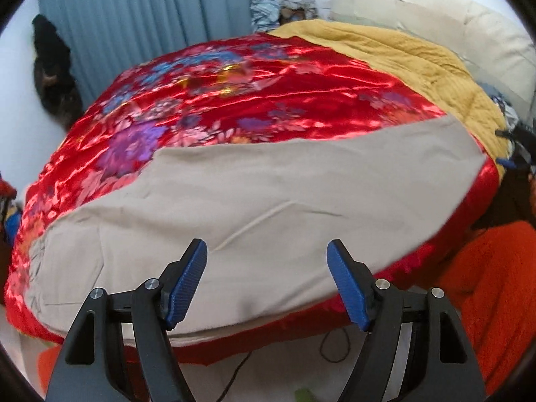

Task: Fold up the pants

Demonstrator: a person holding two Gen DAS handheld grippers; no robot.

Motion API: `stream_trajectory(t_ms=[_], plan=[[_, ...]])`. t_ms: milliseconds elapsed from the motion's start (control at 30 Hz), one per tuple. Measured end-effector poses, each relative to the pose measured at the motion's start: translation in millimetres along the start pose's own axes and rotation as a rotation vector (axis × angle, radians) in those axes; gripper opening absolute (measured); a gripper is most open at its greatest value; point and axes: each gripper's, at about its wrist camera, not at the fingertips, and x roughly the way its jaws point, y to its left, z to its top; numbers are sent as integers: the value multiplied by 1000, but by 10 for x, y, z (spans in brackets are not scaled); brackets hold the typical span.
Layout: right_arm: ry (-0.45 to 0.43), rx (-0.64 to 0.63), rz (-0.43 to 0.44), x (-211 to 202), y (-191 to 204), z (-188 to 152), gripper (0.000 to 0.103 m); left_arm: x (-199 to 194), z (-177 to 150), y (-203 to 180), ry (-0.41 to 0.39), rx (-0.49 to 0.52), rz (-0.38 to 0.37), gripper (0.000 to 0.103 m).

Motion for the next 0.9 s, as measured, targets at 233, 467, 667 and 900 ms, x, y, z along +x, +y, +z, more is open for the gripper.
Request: stream_trajectory(t_ms=[233, 467, 667, 900], plan=[[98, 42, -62, 436, -45, -30, 68, -33, -52, -29, 4, -4, -25, 76], [110, 19, -136, 704, -151, -51, 13, -17, -172, -408, 22, 135, -56, 76], [6, -129, -37, 306, 384, -71, 9, 3, -80, -137, 20, 43, -25, 76], [-14, -450, 146, -70, 1821, -320, 9, -10, -42, 565, -2, -192, 76, 76]])
